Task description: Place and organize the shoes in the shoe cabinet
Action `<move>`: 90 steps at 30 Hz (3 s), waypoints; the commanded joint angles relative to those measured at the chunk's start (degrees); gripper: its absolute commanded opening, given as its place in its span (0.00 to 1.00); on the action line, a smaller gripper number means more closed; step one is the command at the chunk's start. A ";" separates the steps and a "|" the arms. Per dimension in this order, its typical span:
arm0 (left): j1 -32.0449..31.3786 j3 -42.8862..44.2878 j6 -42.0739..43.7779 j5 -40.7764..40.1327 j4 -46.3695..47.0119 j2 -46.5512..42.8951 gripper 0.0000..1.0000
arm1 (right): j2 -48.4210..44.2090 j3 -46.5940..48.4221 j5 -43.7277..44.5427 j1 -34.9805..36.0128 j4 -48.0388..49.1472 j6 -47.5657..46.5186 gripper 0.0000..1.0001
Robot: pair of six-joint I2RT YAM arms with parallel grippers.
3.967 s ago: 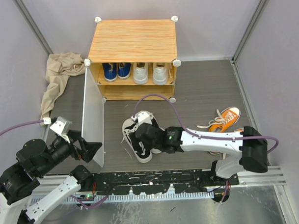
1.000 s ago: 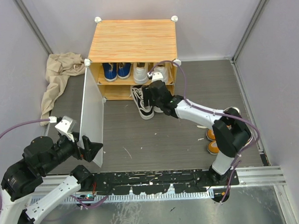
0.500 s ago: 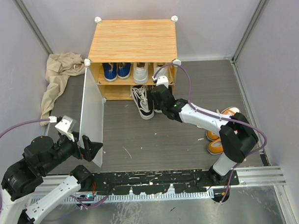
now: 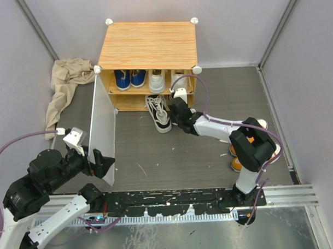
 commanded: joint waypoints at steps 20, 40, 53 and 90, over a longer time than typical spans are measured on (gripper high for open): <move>-0.08 0.16 -0.44 -0.67 3.45 3.27 0.98 | -1.96 -5.29 10.28 -4.14 32.96 -9.49 0.01; -0.13 -0.82 -0.49 -1.09 4.22 4.90 0.98 | 10.87 1.46 6.67 -8.74 36.23 -10.89 0.20; -0.07 -0.83 -0.29 -0.96 4.05 3.74 0.98 | -2.56 -12.03 -6.13 -5.87 35.83 -5.76 0.75; -0.12 0.32 1.11 -2.18 2.54 -1.53 0.98 | -1.05 -10.87 -14.91 1.22 34.41 -7.38 0.08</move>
